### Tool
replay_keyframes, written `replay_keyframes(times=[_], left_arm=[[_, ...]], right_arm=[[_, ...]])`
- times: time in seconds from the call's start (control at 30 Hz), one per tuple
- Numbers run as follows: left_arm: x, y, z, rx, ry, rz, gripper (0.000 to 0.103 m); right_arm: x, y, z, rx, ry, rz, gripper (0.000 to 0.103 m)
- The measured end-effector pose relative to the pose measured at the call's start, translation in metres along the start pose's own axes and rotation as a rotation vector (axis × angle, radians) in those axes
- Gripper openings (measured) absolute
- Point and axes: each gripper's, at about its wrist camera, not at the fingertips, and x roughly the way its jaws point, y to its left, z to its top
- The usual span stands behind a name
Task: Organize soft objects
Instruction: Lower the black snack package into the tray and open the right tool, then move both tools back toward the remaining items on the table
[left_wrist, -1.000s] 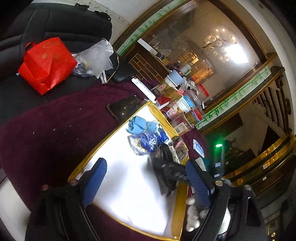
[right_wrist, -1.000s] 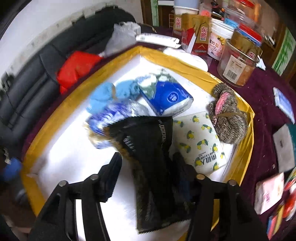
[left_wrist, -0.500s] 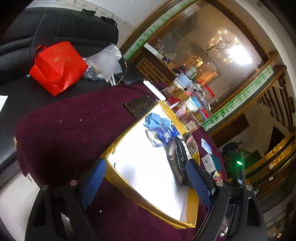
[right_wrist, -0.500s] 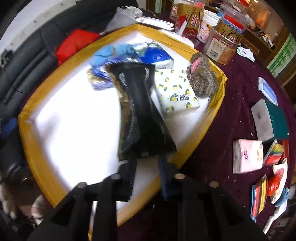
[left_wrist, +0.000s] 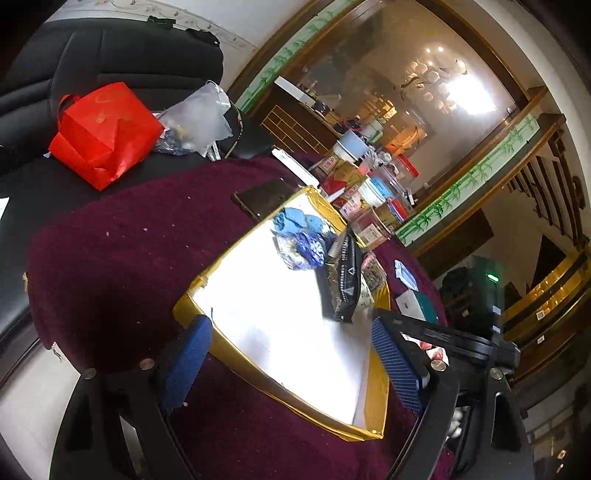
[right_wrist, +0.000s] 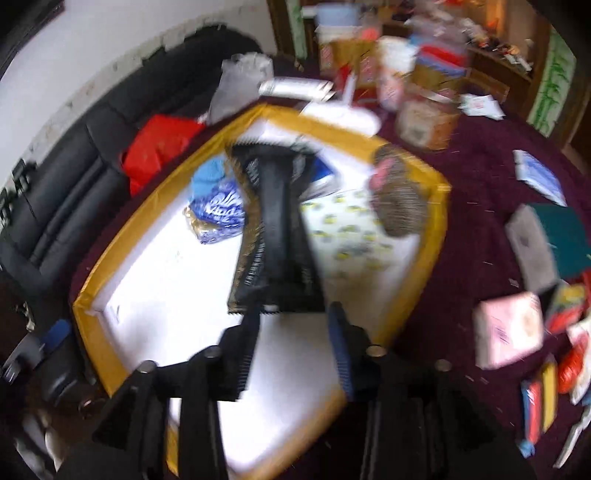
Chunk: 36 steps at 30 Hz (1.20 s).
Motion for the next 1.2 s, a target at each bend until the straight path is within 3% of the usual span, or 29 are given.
replay_keyframes(times=[0.2, 0.37, 0.5, 0.7, 0.97, 1.1, 1.2], left_arm=[[0.003, -0.013, -0.009, 0.014, 0.025, -0.007, 0.091], [0.002, -0.043, -0.023, 0.082, 0.047, -0.022, 0.091], [0.007, -0.078, -0.040, 0.166, 0.088, -0.047, 0.091], [0.032, -0.139, -0.070, 0.294, 0.211, -0.098, 0.090], [0.057, -0.196, -0.129, 0.459, 0.358, -0.116, 0.090], [0.066, -0.199, -0.133, 0.451, 0.384, -0.073, 0.090], [0.069, -0.201, -0.134, 0.466, 0.376, -0.045, 0.090]], right_arm=[[-0.064, -0.064, -0.042, 0.126, -0.126, -0.025, 0.055], [-0.109, -0.133, -0.095, 0.263, -0.217, -0.091, 0.064], [-0.133, -0.188, -0.148, 0.388, -0.250, -0.140, 0.064], [-0.150, -0.243, -0.209, 0.522, -0.256, -0.181, 0.064], [-0.144, -0.279, -0.237, 0.599, -0.289, -0.151, 0.065], [-0.129, -0.278, -0.232, 0.589, -0.273, -0.111, 0.065], [-0.116, -0.264, -0.219, 0.552, -0.260, -0.030, 0.067]])
